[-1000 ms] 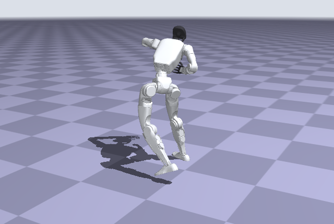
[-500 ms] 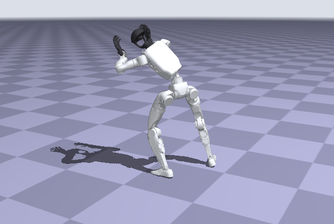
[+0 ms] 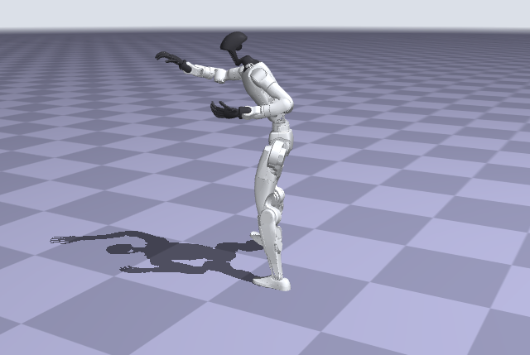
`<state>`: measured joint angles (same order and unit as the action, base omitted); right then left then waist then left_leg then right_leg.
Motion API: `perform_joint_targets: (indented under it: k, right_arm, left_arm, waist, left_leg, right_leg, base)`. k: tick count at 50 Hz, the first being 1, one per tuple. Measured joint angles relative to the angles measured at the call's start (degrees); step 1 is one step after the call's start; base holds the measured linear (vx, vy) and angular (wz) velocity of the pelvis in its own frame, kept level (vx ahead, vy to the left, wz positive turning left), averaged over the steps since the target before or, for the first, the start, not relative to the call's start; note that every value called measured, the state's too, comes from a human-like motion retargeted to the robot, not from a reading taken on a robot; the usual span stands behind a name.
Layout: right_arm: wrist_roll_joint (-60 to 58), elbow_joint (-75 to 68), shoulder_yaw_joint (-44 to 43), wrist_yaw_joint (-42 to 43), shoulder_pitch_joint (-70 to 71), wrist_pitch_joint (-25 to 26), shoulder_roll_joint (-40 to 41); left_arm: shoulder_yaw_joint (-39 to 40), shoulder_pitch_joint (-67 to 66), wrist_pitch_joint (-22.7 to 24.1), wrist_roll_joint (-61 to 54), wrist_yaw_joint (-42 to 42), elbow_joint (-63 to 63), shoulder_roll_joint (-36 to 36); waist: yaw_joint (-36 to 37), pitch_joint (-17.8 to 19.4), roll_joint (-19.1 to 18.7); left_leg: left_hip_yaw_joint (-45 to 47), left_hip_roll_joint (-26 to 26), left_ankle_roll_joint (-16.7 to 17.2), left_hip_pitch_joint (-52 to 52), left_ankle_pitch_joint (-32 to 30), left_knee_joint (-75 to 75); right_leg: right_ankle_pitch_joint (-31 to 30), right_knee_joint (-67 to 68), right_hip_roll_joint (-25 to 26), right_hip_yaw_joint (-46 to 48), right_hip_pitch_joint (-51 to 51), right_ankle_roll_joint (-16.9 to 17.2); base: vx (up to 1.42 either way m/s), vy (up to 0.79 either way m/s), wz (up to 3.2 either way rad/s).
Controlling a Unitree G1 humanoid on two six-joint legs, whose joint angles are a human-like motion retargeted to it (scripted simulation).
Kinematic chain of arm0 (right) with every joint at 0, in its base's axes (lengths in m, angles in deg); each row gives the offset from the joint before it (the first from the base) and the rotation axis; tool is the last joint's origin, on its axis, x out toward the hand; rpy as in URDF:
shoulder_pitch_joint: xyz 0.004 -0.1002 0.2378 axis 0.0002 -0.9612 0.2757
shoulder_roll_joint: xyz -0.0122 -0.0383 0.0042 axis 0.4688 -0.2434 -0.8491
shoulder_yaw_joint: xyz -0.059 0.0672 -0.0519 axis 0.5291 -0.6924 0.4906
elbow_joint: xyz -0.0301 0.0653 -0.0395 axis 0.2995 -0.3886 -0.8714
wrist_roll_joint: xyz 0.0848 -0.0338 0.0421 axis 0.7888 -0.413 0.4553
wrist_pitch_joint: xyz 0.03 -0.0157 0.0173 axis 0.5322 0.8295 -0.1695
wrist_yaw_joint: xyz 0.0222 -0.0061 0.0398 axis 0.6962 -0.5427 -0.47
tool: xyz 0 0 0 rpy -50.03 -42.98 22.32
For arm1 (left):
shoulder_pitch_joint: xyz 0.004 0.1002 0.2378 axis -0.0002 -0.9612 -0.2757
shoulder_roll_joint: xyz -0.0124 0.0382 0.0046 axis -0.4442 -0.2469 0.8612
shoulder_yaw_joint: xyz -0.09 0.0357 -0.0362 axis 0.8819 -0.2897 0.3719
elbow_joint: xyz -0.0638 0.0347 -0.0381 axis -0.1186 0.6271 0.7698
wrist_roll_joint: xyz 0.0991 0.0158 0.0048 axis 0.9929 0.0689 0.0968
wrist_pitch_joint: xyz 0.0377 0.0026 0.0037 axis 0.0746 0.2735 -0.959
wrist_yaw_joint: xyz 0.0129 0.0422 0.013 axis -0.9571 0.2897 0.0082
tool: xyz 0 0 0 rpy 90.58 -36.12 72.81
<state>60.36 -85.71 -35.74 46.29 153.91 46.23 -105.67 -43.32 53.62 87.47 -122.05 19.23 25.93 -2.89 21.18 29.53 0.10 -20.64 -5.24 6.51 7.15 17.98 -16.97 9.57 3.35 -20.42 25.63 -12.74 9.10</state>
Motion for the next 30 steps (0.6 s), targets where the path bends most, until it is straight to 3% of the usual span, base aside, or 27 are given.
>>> perform_joint_targets:
  k: [2, 3, 5, 7, 8, 11, 13, 15, 17, 20, 24, 27, 28, 30]
  right_arm:
    - [6.4, -26.6, 20.3, 0.4, 18.6, 1.4, 6.4]
    - [10.9, -38.6, 25.4, -1.5, 23.6, 0.6, 9.3]
    - [21.2, -52.9, 33.0, -6.0, 30.4, -2.2, 11.2]
    - [23.2, -46.9, 30.6, -0.8, 31.7, -2.6, 8.4]
    - [24.1, -37.3, 29.4, 5.4, 30.8, -3.1, 5.2]
    - [17.5, -3.3, 3.7, 19.0, 8.4, -3.6, 1.3]
    - [15.2, 21.0, -16.4, 19.4, -15.2, -5.7, 2.6]
    - [13.6, 40.4, -34.0, 14.0, -38.1, -10.8, 8.9]
    - [16.5, 53.6, -44.2, 7.4, -56.3, -18.1, 18.3]
    - [27.0, 64.1, -46.4, 1.6, -76.6, -25.6, 31.8]
    - [38.1, 68.7, -41.7, -5.6, -90.4, -28.1, 36.0]
    - [40.4, 70.3, -39.8, -7.5, -90.8, -28.0, 33.0]
    - [34.2, 69.6, -39.1, -5.1, -89.0, -27.4, 31.6]
    - [44.3, 69.1, -33.5, -5.9, -85.6, -29.4, 32.1]
  left_arm:
    - [-3.4, 5.7, 0.0, -5.7, 1.6, 2.4, -1.2]
    - [-3.7, 8.9, 2.0, 2.6, -3.2, 5.0, -3.3]
    - [-3.8, 11.2, 1.2, -3.8, 3.2, 3.8, -3.0]
    - [-0.3, 7.1, -0.6, -6.2, 3.5, 2.7, 1.3]
    - [2.3, 3.8, -1.1, -7.1, 3.9, 1.8, 4.1]
    - [7.6, -7.0, -4.3, -17.3, 7.4, 0.2, 15.6]
    - [10.4, -10.6, -7.9, -27.7, 10.1, 0.7, 22.0]
    - [12.7, -10.1, -9.8, -35.3, 11.2, 1.1, 25.8]
    - [14.2, -5.9, -7.4, -33.6, 10.6, 0.4, 25.5]
    - [15.3, 1.9, -1.0, -23.7, 5.3, -2.7, 20.8]
    - [26.0, 14.7, 4.0, 9.6, -10.1, -1.3, 1.7]
    - [27.6, 30.4, -0.9, 36.5, -23.8, 11.7, -25.2]
    - [22.9, 39.1, -5.3, 46.1, -25.8, 22.2, -36.4]
    - [-3.5, 66.7, -14.5, 66.6, -27.0, 53.1, -54.3]
  waist:
    - [1.1, -0.2, -1.8]
    - [2.3, -0.3, -2.5]
    - [5.0, -0.4, -3.3]
    - [6.1, -0.4, -4.4]
    - [6.1, -0.4, -5.2]
    - [5.1, -1.0, -6.8]
    - [4.0, -1.4, -7.0]
    - [2.2, -1.8, -6.5]
    - [-1.1, -2.3, -6.5]
    - [-8.4, -4.8, -8.0]
    - [-22.6, -8.5, -12.2]
    - [-35.4, -8.4, -14.8]
    - [-39.7, -7.3, -15.2]
    - [-48.5, -3.2, -17.0]
  left_leg:
    - [-0.8, 0.0, -0.7, -0.9, 0.0, 2.0]
    - [-1.0, 0.0, -1.1, -1.4, 0.0, 3.0]
    - [-1.2, 0.1, -1.9, -1.9, 0.0, 5.0]
    - [-1.7, -0.5, -2.5, -2.5, -0.2, 6.3]
    - [-1.6, -1.2, -2.3, -2.8, -0.3, 6.6]
    - [3.6, -5.1, 0.2, -4.2, -0.3, 4.7]
    - [11.6, -7.8, 0.9, -4.5, -0.2, 1.3]
    - [21.3, -10.0, -0.3, -4.7, -0.2, -2.6]
    - [30.0, -11.7, -2.5, -5.7, -0.5, -5.5]
    - [39.7, -13.4, -4.7, -7.9, -1.3, -7.5]
    - [46.6, -13.5, -3.4, -11.3, -3.3, -7.3]
    - [47.3, -11.0, -2.1, -12.7, -4.3, -7.9]
    - [46.2, -9.9, -1.9, -12.8, -4.4, -8.6]
    - [41.9, -7.6, -1.9, -11.8, -4.0, -11.2]
  right_leg:
    - [-0.2, -2.0, -1.3, 2.9, -0.2, 1.4]
    - [-0.7, -2.3, -2.1, 4.4, -0.2, 1.8]
    - [-3.0, -2.2, -3.5, 6.7, -0.3, 2.2]
    - [-5.5, -1.5, -3.9, 7.7, 0.1, 2.0]
    - [-6.0, -0.7, -3.6, 7.5, 0.0, 1.7]
    - [-3.1, 3.9, -1.1, 5.3, -0.3, 0.8]
    - [-0.2, 7.3, 0.4, 3.2, -1.2, -0.1]
    - [2.0, 9.6, 1.2, 1.3, -2.0, -0.8]
    - [3.0, 10.6, 1.8, -0.8, -2.6, -1.2]
    - [3.4, 10.9, 3.8, -5.3, -4.3, -2.0]
    - [2.4, 8.3, 8.4, -13.3, -7.5, -1.8]
    - [0.1, 4.0, 10.7, -18.5, -8.1, 0.5]
    - [-0.7, 2.3, 10.9, -19.8, -7.6, 1.5]
    - [-2.5, -1.5, 11.1, -21.3, -5.7, 2.7]
  base:
    - [0.14, -0.33, 0.84]
    - [0.14, -0.36, 0.62]
    - [0.15, -0.39, 0.54]
    - [0.19, -0.41, 0.46]
    - [0.21, -0.41, 0.23]
    - [0.24, -0.38, -0.18]
    - [0.24, -0.33, -0.57]
    - [0.24, -0.29, -0.60]
    - [0.25, -0.24, -0.71]
    - [0.26, -0.16, -1.24]
    - [0.26, -0.05, -2.18]
    - [0.20, 0.04, -2.23]
    - [0.15, 0.08, -1.71]
    - [0.14, 0.11, -1.22]
